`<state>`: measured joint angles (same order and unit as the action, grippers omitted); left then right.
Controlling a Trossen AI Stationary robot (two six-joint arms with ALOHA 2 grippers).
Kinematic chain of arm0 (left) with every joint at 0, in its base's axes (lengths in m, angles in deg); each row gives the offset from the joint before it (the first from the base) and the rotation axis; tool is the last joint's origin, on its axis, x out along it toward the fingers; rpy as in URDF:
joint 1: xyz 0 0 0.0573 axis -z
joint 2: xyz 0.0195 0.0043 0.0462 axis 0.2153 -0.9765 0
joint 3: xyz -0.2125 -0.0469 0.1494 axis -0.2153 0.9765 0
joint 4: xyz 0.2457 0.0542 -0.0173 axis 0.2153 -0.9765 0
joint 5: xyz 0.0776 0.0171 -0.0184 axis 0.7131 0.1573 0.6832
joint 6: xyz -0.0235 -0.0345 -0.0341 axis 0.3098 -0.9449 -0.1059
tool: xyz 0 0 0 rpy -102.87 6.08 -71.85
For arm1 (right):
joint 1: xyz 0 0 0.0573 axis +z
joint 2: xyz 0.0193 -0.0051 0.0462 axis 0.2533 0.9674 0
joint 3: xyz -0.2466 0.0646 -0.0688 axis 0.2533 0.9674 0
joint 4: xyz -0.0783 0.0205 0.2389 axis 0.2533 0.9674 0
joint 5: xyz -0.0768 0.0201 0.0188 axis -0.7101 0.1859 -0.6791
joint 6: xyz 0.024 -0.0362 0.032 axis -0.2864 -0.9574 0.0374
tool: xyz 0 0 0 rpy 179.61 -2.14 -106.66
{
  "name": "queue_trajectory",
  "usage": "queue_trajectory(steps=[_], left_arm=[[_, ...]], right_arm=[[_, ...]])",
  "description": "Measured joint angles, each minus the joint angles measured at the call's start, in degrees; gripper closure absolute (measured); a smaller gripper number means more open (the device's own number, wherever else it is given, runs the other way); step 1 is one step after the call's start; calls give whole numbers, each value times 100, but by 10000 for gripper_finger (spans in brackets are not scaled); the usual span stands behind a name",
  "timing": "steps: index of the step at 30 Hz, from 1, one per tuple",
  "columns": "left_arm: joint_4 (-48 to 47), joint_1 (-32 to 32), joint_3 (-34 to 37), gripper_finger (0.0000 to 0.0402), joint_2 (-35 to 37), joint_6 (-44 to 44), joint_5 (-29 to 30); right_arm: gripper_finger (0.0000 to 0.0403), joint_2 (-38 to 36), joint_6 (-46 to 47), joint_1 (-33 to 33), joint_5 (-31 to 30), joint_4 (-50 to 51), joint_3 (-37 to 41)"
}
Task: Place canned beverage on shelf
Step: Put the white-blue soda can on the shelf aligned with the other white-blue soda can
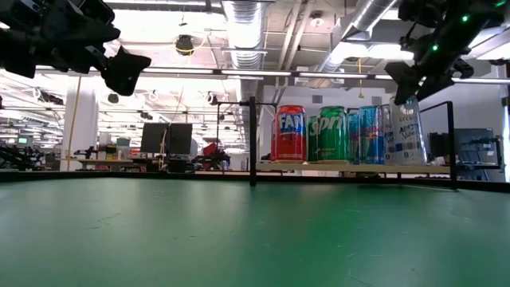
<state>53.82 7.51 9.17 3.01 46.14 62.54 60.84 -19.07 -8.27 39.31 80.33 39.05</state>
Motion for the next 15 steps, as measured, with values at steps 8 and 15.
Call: queue_trajectory(steps=[8, 15], left_arm=[[-104, 0, -4, 139, 1, -15, -3], [-87, 0, -4, 139, 2, -17, 36]], right_arm=[[142, -10, -121, -5, -20, -162, 173], [138, -10, -123, -8, -18, -124, 173]])
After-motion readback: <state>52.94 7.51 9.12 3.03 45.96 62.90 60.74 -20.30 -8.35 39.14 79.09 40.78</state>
